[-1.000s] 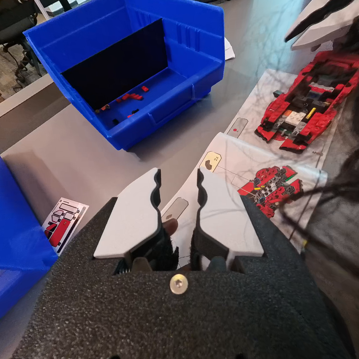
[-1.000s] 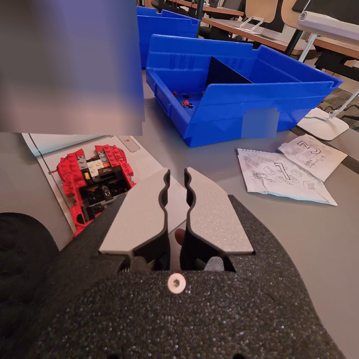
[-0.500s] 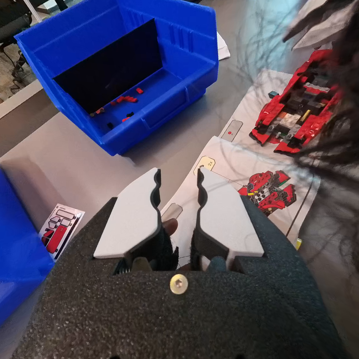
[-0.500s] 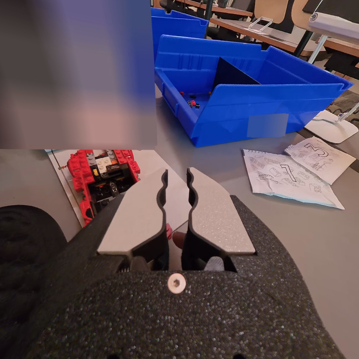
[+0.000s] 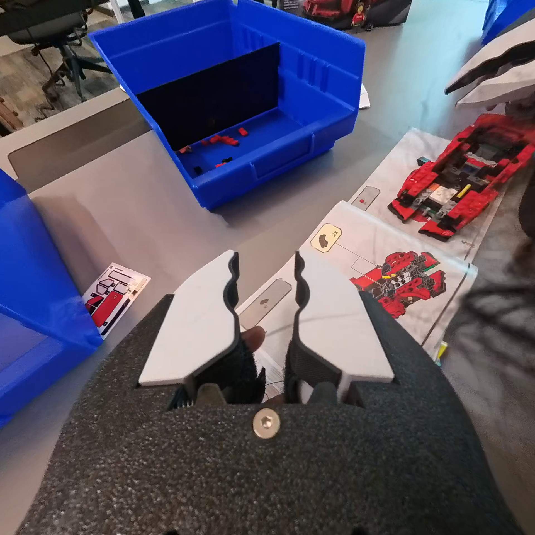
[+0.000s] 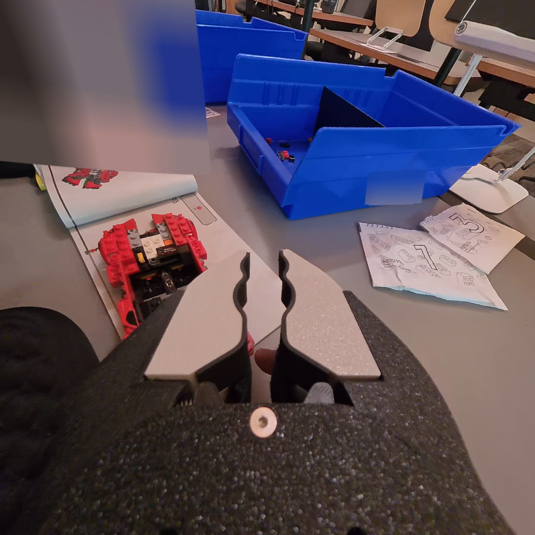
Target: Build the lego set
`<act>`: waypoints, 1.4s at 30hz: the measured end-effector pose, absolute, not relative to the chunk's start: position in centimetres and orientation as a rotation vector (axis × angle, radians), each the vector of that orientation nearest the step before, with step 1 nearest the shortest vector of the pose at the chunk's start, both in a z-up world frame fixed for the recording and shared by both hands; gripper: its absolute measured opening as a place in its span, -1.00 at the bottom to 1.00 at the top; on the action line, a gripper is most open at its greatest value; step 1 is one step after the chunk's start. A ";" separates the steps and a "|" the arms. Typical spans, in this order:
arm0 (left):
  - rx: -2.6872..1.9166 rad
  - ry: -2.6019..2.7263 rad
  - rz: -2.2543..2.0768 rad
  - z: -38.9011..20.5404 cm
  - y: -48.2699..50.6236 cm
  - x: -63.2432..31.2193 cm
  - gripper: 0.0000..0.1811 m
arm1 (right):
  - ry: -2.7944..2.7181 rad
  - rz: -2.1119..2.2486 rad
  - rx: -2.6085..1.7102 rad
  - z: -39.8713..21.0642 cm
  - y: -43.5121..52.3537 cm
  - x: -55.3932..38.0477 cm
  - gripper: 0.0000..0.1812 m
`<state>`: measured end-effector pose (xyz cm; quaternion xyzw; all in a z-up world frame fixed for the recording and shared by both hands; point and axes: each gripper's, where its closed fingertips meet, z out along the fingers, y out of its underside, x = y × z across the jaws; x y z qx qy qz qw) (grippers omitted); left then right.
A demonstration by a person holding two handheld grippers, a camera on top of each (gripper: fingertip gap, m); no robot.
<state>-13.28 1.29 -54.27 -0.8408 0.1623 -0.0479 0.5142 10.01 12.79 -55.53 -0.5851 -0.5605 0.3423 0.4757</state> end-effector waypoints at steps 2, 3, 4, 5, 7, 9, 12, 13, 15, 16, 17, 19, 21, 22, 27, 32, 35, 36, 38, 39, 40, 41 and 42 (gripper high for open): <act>-2.021 0.396 -0.122 -54.5 1.3 -13.3 -0.60 | -1.375 0.828 -1.435 -55.6 12.8 10.0 -0.79; -2.021 0.397 -0.125 -54.6 1.4 -13.3 -0.60 | -1.379 0.826 -1.436 -55.6 12.8 9.9 -0.79; -2.020 0.397 -0.129 -54.7 1.4 -13.4 -0.60 | -1.384 0.826 -1.438 -55.7 12.7 9.9 -0.79; -2.019 0.396 -0.132 -54.7 1.4 -13.4 -0.60 | -1.392 0.827 -1.438 -55.7 12.6 9.8 -0.78; -2.018 0.395 -0.135 -54.8 1.5 -13.6 -0.60 | -1.412 0.831 -1.429 -55.7 12.4 9.7 -0.75; -2.019 0.397 -0.136 -55.0 1.5 -13.7 -0.60 | -1.425 0.836 -1.413 -55.3 12.1 9.6 -0.72; -2.018 0.398 -0.148 -55.1 1.7 -13.6 -0.60 | -1.445 0.855 -1.375 -54.7 11.5 9.5 -0.69; -2.017 0.401 -0.151 -55.1 1.7 -13.5 -0.60 | -1.456 0.863 -1.359 -54.5 11.2 9.5 -0.68; -2.014 0.409 -0.159 -55.2 1.8 -13.2 -0.60 | -1.489 0.877 -1.326 -54.1 10.6 9.4 -0.66; -2.015 0.414 -0.163 -55.2 1.8 -13.0 -0.60 | -1.507 0.884 -1.305 -53.9 10.3 9.4 -0.64; -2.017 0.423 -0.164 -55.2 1.8 -12.9 -0.60 | -1.527 0.888 -1.279 -53.7 10.0 9.4 -0.63; -2.022 0.440 -0.157 -55.3 1.9 -12.6 -0.60 | -1.586 0.886 -1.219 -53.3 9.4 9.4 -0.64; -2.019 0.453 -0.163 -55.1 1.9 -12.1 -0.60 | -1.686 0.842 -1.168 -53.4 8.9 9.4 -0.66; -2.017 0.458 -0.164 -55.0 1.9 -11.9 -0.59 | -1.748 0.801 -1.143 -53.6 8.7 9.4 -0.68; -2.004 0.480 -0.166 -54.6 2.1 -10.8 -0.59 | -2.039 0.579 -0.990 -55.6 8.1 9.0 -0.70; -1.999 0.507 -0.163 -54.4 2.0 -9.7 -0.59 | -2.174 0.414 -0.775 -57.1 7.6 7.5 -0.67; -2.002 0.518 -0.156 -54.3 1.8 -9.3 -0.58 | -2.252 0.275 -0.657 -58.2 7.7 7.0 -0.63; -2.003 0.520 -0.153 -54.2 1.7 -9.3 -0.58 | -2.276 0.255 -0.635 -58.5 7.6 6.9 -0.62; -2.003 0.522 -0.145 -54.1 1.6 -9.2 -0.58 | -2.306 0.255 -0.635 -58.8 7.3 6.7 -0.62; -2.002 0.521 -0.142 -54.0 1.6 -9.2 -0.58 | -2.315 0.255 -0.644 -58.9 7.2 6.6 -0.63; -2.000 0.519 -0.141 -54.0 1.6 -9.1 -0.58 | -2.317 0.250 -0.658 -58.9 7.2 6.5 -0.64; -1.997 0.517 -0.141 -53.9 1.6 -9.1 -0.58 | -2.313 0.250 -0.677 -58.9 7.2 6.4 -0.65; -1.995 0.515 -0.143 -53.9 1.5 -9.0 -0.58 | -2.307 0.259 -0.696 -58.9 7.1 6.4 -0.67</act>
